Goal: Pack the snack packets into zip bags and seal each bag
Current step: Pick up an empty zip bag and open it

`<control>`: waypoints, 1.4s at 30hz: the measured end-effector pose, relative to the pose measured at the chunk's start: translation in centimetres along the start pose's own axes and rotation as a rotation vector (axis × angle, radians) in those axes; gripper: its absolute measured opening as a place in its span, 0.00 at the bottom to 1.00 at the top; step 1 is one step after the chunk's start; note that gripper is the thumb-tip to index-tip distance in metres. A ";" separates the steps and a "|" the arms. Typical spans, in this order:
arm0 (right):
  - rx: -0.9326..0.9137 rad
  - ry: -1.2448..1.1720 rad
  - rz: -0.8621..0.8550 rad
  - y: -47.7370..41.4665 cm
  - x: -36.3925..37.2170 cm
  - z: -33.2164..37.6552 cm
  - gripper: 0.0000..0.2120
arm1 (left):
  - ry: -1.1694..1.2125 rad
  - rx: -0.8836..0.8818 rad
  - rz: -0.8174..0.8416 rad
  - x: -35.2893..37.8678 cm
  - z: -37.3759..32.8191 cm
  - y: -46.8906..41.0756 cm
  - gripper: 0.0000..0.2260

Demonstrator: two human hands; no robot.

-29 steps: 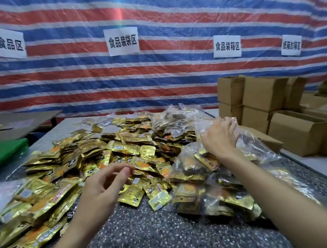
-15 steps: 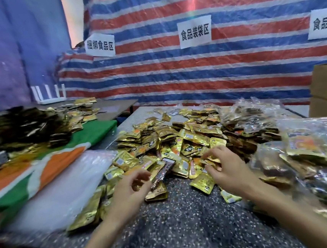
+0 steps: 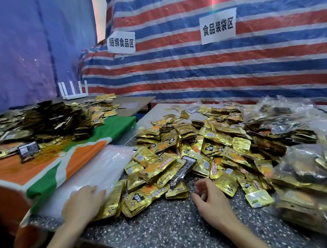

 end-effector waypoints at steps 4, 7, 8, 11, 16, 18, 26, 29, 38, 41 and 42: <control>-0.014 -0.068 -0.028 -0.1 -0.4 -0.4 0.09 | 0.056 -0.052 -0.026 -1.4 0.0 0.3 0.12; -0.022 -0.097 -0.031 -0.1 -0.5 -0.5 0.09 | -0.013 0.005 -0.111 -2.2 -1.1 0.5 0.05; -0.025 -0.105 -0.030 -0.1 -0.5 -0.5 0.09 | -0.041 0.023 -0.110 -2.3 -1.5 0.8 0.06; -0.020 -0.137 -0.024 -0.2 -0.4 -0.8 0.08 | -0.063 0.045 -0.073 -2.1 -1.8 1.0 0.05; -0.022 -0.190 -0.029 -0.4 -0.6 -1.2 0.06 | 0.090 -0.002 -0.247 -3.7 -1.6 1.5 0.10; -0.041 -0.236 -0.033 -0.4 -0.7 -1.0 0.04 | 0.324 0.076 -0.331 -5.0 -3.3 3.1 0.07; 0.137 -0.878 0.128 0.6 -1.4 0.4 0.49 | 0.568 0.598 -0.187 -3.4 -15.3 14.2 0.05; 0.279 -1.006 0.192 1.0 -2.9 -0.3 0.56 | 0.573 0.706 0.029 0.1 -18.1 15.3 0.13; 0.594 -0.622 0.186 3.2 -8.0 -1.9 0.41 | -0.009 1.228 -0.040 1.1 -19.7 21.1 0.15; 0.628 -0.491 0.219 4.3 -9.0 -2.0 0.26 | 0.057 1.296 0.101 1.9 -19.6 21.6 0.14; 0.640 -0.454 0.224 4.6 -9.4 -2.2 0.21 | 0.083 1.300 0.100 1.6 -19.7 21.2 0.13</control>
Point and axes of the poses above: each hand's wrist, its own y-axis away from the middle knuckle, its own x-axis out of the palm, z = x × y, the point moved 7 cm from there along -y, towards the middle knuckle, and after that the axes turned 12 degrees about -y, right-handed, at the moved point
